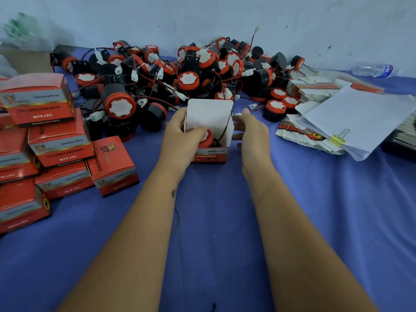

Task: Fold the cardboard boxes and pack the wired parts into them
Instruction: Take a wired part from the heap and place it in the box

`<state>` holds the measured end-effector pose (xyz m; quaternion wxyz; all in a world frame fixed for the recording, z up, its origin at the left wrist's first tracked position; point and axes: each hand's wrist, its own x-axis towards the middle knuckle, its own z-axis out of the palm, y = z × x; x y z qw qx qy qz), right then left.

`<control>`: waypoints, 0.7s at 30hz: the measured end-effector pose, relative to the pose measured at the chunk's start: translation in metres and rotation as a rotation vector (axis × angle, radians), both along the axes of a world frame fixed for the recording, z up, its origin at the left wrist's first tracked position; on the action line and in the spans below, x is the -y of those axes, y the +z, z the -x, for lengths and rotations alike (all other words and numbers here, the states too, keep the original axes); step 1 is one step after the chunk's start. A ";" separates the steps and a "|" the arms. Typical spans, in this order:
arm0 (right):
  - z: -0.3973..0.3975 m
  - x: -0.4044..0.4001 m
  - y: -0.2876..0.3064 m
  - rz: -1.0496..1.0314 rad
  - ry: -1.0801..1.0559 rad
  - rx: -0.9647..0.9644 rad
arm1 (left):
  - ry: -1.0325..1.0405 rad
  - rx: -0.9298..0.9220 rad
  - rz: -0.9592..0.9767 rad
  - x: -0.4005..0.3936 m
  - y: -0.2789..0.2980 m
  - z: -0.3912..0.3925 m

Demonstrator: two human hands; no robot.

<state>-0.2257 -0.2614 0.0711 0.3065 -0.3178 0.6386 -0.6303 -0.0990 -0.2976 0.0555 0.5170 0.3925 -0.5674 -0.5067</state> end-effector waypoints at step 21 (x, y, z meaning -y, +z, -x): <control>-0.011 -0.007 0.011 0.456 -0.254 -0.592 | -0.027 0.087 -0.027 0.000 0.001 0.002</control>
